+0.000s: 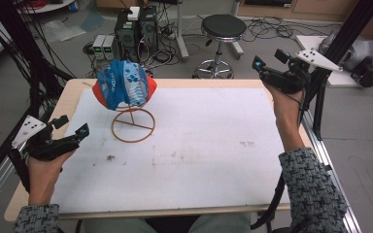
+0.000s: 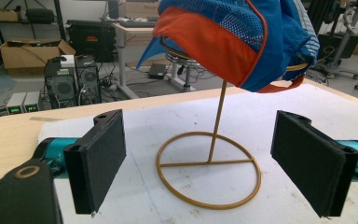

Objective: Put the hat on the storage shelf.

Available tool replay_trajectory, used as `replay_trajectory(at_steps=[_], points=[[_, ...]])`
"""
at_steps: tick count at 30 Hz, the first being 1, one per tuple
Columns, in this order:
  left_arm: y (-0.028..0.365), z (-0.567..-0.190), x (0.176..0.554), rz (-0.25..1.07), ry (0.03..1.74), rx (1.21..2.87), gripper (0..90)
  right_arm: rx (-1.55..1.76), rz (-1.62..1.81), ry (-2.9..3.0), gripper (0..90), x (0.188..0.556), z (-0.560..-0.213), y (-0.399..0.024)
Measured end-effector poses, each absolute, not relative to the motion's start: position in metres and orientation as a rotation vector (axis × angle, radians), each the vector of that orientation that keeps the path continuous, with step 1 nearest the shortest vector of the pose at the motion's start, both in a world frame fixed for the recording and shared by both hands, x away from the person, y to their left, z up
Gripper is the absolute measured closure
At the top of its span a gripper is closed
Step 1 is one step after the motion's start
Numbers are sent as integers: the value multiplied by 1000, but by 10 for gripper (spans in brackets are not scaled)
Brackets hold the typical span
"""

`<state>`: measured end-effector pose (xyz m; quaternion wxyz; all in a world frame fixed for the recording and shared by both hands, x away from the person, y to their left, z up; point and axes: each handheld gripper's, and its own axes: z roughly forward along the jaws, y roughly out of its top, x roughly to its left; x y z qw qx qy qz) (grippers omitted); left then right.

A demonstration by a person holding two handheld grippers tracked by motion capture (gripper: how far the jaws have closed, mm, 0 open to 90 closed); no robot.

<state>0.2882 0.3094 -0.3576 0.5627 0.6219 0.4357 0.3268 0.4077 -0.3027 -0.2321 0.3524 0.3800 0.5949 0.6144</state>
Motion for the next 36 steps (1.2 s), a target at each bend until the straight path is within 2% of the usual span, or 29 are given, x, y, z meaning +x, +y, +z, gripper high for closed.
replay_trajectory(at_steps=[14,36], points=[[309,-360,289,774,1031,1466,181,1053,1593,1516,129,381,-278,-324],[311,-366,290,783,1056,1464,180,1073,1485,1644,119,339,-358,-317]])
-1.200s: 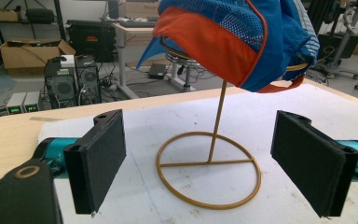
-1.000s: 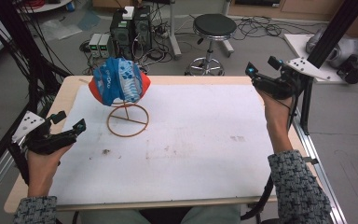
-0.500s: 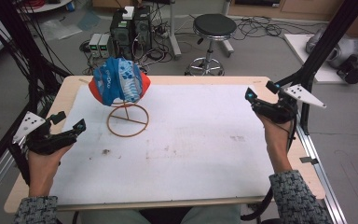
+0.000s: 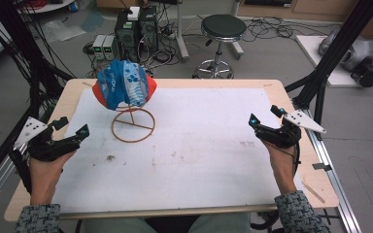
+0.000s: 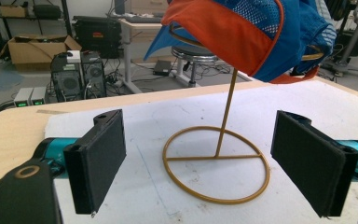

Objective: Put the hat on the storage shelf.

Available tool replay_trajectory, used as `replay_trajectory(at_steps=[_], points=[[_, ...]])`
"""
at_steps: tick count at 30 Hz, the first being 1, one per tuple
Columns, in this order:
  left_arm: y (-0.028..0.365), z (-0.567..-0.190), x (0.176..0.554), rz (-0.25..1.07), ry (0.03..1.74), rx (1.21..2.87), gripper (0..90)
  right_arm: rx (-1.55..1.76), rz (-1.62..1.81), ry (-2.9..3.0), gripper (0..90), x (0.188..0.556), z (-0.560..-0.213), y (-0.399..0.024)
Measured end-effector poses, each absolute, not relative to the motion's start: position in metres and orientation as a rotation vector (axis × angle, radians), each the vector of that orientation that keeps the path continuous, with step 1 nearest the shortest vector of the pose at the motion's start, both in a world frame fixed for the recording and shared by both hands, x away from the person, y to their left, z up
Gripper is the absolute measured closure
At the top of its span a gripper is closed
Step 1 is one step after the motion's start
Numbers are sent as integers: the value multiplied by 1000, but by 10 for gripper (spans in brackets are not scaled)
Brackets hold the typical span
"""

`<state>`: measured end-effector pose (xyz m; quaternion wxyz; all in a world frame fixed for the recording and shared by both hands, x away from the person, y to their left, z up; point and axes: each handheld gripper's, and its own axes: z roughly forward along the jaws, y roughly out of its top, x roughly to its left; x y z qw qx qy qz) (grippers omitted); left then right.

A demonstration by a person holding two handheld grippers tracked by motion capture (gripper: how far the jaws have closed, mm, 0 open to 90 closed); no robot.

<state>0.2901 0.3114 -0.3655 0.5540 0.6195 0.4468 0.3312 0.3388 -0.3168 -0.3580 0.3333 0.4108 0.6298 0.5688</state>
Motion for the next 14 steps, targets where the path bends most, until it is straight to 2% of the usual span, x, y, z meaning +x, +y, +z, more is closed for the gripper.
replay_trajectory(at_steps=[6,14], points=[[311,-369,291,784,1064,1469,181,1111,1487,1646,119,335,-375,-320],[310,-372,293,780,1069,1483,181,1123,1486,1648,119,334,-379,-324]])
